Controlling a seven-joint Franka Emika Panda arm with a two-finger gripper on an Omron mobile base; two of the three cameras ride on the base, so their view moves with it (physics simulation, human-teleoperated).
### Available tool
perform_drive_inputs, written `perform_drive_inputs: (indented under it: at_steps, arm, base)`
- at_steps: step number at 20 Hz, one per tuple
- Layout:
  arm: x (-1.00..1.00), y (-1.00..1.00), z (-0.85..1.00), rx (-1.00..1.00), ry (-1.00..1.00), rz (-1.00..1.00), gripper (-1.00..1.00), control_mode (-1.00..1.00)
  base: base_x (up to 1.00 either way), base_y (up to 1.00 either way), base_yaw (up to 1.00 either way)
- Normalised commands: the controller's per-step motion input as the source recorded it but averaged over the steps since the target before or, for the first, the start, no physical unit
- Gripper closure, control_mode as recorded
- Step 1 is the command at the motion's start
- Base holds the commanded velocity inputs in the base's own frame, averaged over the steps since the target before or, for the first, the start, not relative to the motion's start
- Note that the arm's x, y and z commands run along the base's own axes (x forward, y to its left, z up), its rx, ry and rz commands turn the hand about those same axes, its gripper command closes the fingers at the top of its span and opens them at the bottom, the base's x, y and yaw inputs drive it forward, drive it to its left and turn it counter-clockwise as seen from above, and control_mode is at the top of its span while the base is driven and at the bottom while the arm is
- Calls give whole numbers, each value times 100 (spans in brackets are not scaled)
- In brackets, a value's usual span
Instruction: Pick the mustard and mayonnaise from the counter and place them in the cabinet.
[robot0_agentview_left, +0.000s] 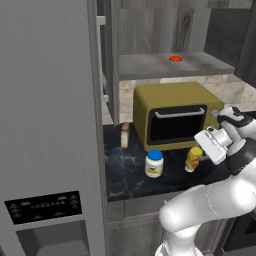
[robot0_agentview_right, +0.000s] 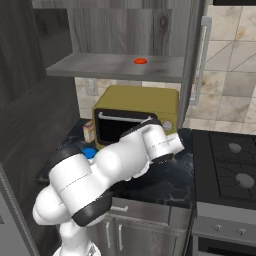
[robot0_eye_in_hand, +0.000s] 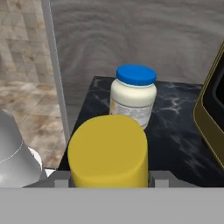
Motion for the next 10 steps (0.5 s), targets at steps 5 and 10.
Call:
perform_drive_inputs:
  at_steps: [5, 10]
  arm:
    - [-5, 8, 11, 7, -5, 0, 100, -100]
    - [-3, 17, 28, 5, -2, 0, 100, -100]
  base:
    - [0, 0, 0]
    - [0, 0, 0]
